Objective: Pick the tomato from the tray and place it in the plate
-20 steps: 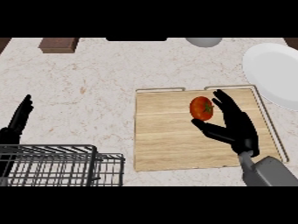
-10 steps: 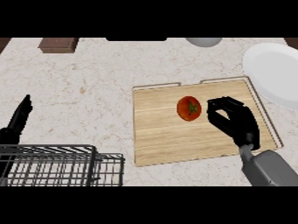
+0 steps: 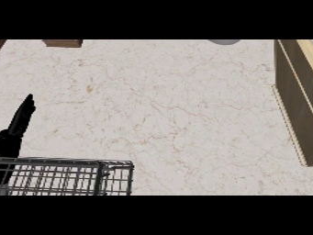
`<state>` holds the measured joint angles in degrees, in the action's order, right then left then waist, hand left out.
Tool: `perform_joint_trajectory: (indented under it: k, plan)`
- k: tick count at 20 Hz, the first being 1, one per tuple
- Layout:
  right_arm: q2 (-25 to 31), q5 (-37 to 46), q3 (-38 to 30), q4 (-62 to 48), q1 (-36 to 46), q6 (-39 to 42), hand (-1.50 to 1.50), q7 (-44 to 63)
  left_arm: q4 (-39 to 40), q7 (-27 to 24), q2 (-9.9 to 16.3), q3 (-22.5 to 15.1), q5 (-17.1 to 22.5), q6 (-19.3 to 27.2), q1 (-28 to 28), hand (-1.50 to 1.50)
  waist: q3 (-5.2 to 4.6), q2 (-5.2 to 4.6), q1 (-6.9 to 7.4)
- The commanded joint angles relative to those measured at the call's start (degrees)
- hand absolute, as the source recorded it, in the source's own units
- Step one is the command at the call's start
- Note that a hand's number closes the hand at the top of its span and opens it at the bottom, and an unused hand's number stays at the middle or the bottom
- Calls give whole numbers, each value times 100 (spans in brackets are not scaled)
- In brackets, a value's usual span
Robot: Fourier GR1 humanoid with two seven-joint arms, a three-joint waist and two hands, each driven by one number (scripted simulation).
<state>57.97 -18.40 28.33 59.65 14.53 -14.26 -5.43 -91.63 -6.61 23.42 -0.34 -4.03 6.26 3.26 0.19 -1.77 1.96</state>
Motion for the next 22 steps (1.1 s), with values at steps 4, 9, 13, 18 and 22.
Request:
perform_joint_trajectory:
  k: [4, 9, 13, 18, 22]
  plan:
    - [1501, 572, -411, -1478, 276, 464, 150, -1238, 208, 35, -46, -38, -35, -7, 25, 0, 72, -100, 150]
    - [1769, 473, -988, -2196, 607, 326, 150, -2510, 284, 97, -102, -91, -20, -42, 10, 0, 85, 3, 86]
    - [1786, 194, -1423, -2428, 974, 675, 150, -3598, 411, 74, -98, -122, -44, -93, -9, 0, 73, 26, 105]
    - [1754, 38, -1610, -2934, 1087, 1735, 150, -4796, 420, 91, -156, -142, -72, -63, -65, 0, 57, 14, 139]
    - [1736, 210, -1641, -3372, 1371, 2206, 150, -5441, 531, 68, -136, -102, -136, -50, -153, 0, 33, 15, 209]
